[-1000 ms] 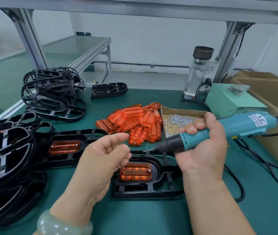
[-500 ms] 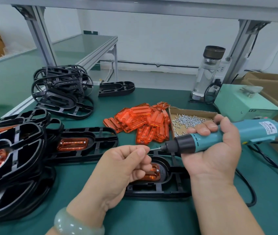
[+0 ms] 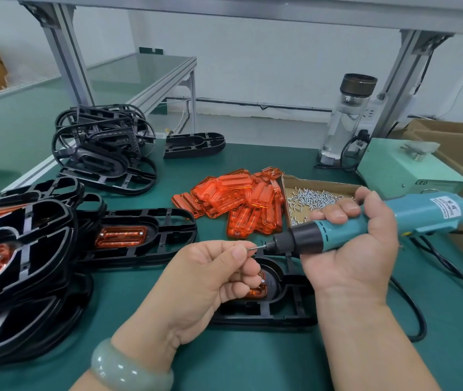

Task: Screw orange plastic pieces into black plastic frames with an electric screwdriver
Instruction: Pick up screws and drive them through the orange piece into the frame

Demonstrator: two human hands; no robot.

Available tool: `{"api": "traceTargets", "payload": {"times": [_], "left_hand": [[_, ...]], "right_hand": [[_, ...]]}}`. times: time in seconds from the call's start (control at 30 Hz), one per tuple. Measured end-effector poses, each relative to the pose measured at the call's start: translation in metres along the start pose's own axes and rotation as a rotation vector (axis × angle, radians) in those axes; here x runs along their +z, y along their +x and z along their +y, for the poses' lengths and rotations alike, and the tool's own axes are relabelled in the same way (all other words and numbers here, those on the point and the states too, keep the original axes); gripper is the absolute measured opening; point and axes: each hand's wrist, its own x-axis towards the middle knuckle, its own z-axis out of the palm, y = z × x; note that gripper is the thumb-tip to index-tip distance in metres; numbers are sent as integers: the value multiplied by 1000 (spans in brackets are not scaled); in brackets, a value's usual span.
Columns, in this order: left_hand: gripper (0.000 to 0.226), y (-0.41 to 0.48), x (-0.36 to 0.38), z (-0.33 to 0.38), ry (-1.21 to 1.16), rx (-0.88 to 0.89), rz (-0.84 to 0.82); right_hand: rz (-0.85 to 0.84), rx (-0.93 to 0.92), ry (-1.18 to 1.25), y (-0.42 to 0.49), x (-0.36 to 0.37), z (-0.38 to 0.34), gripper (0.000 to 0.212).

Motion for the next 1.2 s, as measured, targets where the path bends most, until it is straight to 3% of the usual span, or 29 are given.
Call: {"api": "traceTargets", "payload": {"times": [0.27,0.53,0.7,0.83,0.97,1.2], "left_hand": [[12,2,-6,-2,277,109,82],[23,2,-6,0,450,197,82],[11,3,-6,-1,391,215,65],[37,2,-12,-1,271,137,34],[13,3,-10,-2,330,148,78],[20,4,-1,-7,330,239,166]], "right_hand": [[-51,-21,-47,-3,0,3,11],[-81,-37,-42,-4,0,5,10],[-63,-40,-34,-3,-2,1,14],[-43,-50,-24,0,-2,-2,13],[-50,-53,-34,-1,-2,-2,13],[-18,-34,-28,-3,0,3,15]]}}
